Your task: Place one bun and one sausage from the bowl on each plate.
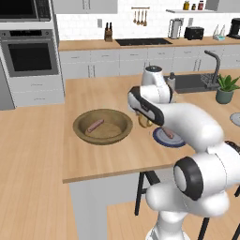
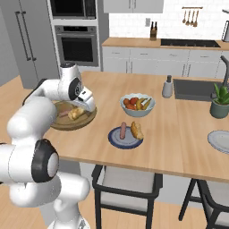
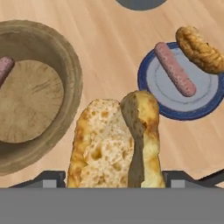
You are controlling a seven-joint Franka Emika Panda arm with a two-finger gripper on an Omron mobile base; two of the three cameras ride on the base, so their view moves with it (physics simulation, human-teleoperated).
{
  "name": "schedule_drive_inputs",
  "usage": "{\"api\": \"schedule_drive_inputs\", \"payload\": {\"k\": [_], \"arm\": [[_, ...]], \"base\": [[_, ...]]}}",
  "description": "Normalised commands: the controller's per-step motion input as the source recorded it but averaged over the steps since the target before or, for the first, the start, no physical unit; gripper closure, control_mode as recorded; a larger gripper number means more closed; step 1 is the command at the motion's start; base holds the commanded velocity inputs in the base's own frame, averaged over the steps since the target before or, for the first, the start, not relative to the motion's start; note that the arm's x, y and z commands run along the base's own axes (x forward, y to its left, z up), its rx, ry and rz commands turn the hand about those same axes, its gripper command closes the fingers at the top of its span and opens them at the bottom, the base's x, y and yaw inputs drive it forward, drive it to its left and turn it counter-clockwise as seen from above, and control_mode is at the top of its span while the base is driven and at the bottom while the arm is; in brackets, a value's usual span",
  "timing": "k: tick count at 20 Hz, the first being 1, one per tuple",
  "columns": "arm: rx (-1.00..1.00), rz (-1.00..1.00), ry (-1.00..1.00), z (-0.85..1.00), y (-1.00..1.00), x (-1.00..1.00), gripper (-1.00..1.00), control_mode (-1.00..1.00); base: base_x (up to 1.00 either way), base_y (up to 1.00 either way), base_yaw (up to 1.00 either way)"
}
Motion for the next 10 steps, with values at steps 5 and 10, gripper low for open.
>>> {"api": "schedule_drive_inputs", "payload": {"k": [5, 10], "arm": [[0.00, 0.38, 0.00, 0.00, -0.85, -0.96, 1.00, -1.00], [0.00, 0.12, 0.05, 0.23, -0.14, -0.42, 1.00, -1.00]], "base": [[0.00, 0.00, 0.00], [0.00, 0.00, 0.00]]}}
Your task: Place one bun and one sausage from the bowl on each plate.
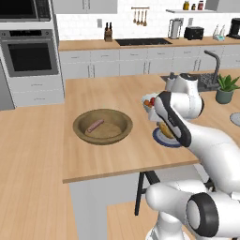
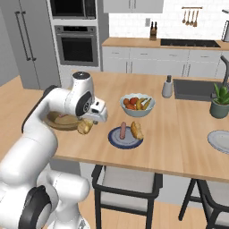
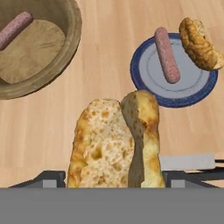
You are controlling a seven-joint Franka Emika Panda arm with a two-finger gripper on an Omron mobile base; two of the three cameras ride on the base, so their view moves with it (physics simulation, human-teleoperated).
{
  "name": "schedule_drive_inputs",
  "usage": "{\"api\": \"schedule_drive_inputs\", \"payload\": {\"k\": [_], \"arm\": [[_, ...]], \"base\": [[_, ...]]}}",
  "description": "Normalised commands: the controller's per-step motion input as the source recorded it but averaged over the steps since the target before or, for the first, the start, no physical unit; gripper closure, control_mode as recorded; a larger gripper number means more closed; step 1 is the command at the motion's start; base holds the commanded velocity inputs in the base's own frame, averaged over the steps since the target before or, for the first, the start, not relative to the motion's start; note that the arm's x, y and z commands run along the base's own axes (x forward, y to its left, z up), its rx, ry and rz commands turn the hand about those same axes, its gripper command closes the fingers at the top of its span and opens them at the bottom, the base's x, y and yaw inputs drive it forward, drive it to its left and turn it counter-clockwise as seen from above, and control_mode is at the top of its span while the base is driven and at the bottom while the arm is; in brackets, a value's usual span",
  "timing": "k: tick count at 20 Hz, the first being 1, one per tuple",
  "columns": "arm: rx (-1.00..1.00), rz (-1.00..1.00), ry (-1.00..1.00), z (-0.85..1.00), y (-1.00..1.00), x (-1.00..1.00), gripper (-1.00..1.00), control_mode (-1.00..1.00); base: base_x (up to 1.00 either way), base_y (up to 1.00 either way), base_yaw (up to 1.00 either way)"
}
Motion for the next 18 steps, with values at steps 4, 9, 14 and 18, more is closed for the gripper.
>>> {"api": "schedule_drive_inputs", "payload": {"k": [4, 9, 14, 18], "arm": [[0.00, 0.00, 0.06, 0.29, 0.17, 0.00, 1.00, -1.00], [0.00, 0.00, 0.02, 0.05, 0.07, 0.00, 1.00, 1.00], [0.00, 0.00, 0.00, 0.00, 0.00, 0.00, 1.00, 1.00], [0.00, 0.00, 0.00, 0.00, 0.00, 0.00, 1.00, 1.00]], "base": [[0.00, 0.00, 0.00], [0.00, -0.01, 0.00], [-0.56, -0.92, 0.01], [-0.10, -1.00, 0.00]]}}
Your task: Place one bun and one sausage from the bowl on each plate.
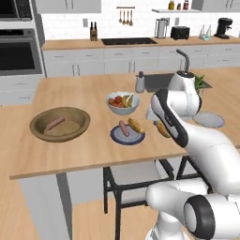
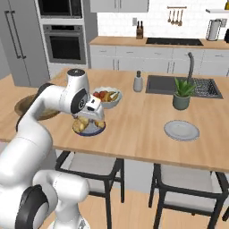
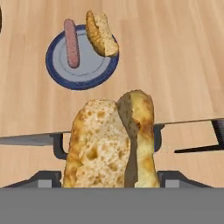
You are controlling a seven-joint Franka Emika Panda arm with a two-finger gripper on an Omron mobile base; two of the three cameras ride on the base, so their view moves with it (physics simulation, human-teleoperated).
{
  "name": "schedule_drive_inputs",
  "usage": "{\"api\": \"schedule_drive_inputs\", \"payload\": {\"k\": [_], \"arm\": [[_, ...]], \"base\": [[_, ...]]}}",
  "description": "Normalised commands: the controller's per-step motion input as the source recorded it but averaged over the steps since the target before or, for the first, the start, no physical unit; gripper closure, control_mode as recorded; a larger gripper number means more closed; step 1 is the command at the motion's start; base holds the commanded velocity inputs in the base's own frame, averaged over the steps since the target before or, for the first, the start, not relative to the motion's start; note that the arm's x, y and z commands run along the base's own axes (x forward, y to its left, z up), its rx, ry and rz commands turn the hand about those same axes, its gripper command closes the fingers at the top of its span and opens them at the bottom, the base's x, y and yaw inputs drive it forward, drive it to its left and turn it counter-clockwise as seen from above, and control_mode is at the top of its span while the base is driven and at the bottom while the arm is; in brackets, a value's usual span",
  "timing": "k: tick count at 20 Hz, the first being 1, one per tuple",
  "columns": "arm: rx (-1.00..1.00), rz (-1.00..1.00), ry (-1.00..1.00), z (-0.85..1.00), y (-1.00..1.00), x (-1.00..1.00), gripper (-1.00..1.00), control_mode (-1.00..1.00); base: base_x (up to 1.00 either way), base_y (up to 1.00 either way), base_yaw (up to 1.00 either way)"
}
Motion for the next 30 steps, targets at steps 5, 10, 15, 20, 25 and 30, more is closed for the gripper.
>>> {"api": "schedule_drive_inputs", "payload": {"k": [5, 10, 15, 20, 25, 30], "arm": [[0.00, 0.00, 0.00, 0.00, 0.00, 0.00, 1.00, 1.00], [0.00, 0.00, 0.00, 0.00, 0.00, 0.00, 1.00, 1.00], [0.00, 0.00, 0.00, 0.00, 0.00, 0.00, 1.00, 1.00], [0.00, 0.00, 0.00, 0.00, 0.00, 0.00, 1.00, 1.00], [0.00, 0.00, 0.00, 0.00, 0.00, 0.00, 1.00, 1.00], [0.00, 0.00, 0.00, 0.00, -0.14, 0.78, 1.00, -1.00]], "base": [[0.02, -1.00, 0.00], [0.05, -1.00, 0.00], [0.41, -0.85, 0.00], [0.61, -0.37, 0.00], [0.56, -0.05, 0.00], [0.15, -0.02, 0.00]]}}
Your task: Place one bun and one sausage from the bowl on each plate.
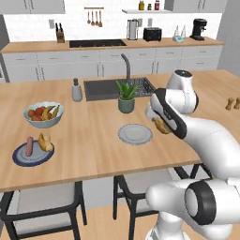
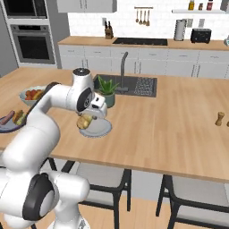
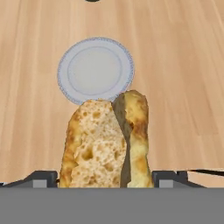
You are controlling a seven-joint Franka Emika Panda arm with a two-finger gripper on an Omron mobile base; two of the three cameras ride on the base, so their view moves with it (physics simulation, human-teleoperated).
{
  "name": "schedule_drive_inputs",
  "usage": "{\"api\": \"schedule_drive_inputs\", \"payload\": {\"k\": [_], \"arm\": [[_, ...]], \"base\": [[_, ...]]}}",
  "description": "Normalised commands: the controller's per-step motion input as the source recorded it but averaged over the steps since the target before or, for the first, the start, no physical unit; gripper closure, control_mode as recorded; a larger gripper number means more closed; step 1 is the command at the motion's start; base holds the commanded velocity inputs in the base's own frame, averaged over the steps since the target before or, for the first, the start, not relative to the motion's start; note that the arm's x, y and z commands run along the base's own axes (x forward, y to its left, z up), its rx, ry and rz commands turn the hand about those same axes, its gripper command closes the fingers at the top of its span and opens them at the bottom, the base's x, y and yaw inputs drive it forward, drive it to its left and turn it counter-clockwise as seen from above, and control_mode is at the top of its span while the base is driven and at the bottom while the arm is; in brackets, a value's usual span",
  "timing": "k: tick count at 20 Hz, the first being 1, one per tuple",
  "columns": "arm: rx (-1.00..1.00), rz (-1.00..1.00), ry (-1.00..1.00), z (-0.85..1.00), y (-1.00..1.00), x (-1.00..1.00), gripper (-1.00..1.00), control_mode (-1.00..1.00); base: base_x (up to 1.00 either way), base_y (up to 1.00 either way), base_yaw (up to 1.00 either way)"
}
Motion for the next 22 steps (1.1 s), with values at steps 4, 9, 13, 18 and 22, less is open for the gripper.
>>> {"api": "schedule_drive_inputs", "payload": {"k": [4, 9, 13, 18, 22], "arm": [[0.00, 0.00, 0.00, -0.17, -0.16, 1.00, 1.00, -1.00], [0.00, 0.00, 0.00, -0.43, -0.01, 0.98, 1.00, -1.00], [-0.03, 0.00, 0.02, -0.76, 0.00, 0.72, 1.00, -1.00], [-0.04, 0.00, 0.02, -0.78, 0.00, 0.54, 1.00, -1.00], [0.00, 0.00, 0.00, -0.30, 0.01, 0.24, 1.00, -1.00]], "base": [[0.00, 0.00, 0.00], [0.00, 0.00, 0.00], [0.00, 0.00, 0.00], [0.00, 0.00, 0.00], [0.00, 0.00, 0.00]]}}
